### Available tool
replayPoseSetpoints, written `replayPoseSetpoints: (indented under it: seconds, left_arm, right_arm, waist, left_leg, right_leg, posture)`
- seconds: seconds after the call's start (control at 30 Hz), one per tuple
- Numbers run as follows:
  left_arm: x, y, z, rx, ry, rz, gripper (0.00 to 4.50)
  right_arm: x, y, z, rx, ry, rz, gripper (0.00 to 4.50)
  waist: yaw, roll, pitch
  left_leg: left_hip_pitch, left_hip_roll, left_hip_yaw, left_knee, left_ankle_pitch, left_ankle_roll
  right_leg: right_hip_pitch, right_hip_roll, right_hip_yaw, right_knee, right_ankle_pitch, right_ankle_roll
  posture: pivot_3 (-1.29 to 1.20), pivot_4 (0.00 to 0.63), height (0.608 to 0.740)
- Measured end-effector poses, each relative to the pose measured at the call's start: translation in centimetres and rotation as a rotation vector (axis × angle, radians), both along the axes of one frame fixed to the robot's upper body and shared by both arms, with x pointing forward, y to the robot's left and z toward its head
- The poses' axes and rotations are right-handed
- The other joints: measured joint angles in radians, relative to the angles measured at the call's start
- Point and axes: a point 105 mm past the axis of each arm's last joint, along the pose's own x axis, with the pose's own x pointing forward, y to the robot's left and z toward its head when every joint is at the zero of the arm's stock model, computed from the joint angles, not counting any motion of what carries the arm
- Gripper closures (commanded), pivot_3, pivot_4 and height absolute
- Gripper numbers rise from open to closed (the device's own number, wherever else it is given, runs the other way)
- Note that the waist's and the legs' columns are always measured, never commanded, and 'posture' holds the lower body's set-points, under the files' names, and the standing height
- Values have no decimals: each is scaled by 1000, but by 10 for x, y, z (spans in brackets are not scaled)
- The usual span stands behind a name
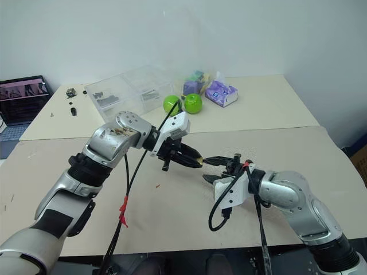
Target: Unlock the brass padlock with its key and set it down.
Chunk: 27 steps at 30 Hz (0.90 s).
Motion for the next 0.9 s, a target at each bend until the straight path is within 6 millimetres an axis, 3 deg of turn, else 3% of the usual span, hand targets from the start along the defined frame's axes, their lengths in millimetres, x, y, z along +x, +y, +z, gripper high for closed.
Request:
replayPoseSetpoints:
  seconds: [0.23, 0.43, 0.77, 0.9]
  left_arm:
    - [-2, -2, 12, -54, 105, 19, 3687]
    - [5, 7, 1, -53, 237, 74, 3687]
    - [12, 11, -8, -62, 282, 77, 3687]
    - [12, 7, -9, -18, 219, 60, 3687]
  right_arm:
    - [3, -6, 11, 26, -92, -7, 1969]
    - [3, -19, 20, 14, -124, -36, 1969]
    - [-8, -16, 20, 20, -82, 8, 1969]
    - [-15, -12, 9, 10, -36, 30, 1969]
  waist:
    - [-1, -1, 1]
    - [-1, -1, 1]
    - [-1, -1, 1]
    - [1, -1, 1]
  left_leg:
    - [0, 0, 0, 0, 0, 0]
    - [1, 0, 0, 0, 0, 0]
    - [0, 0, 0, 0, 0, 0]
    - [-1, 0, 0, 0, 0, 0]
  right_leg:
    - [0, 0, 0, 0, 0, 0]
    - [0, 0, 0, 0, 0, 0]
    - [0, 0, 0, 0, 0, 0]
    - [0, 0, 0, -1, 0, 0]
  posture:
    - [0, 150, 740]
    - [0, 150, 740]
    - [0, 150, 740]
    - [0, 150, 740]
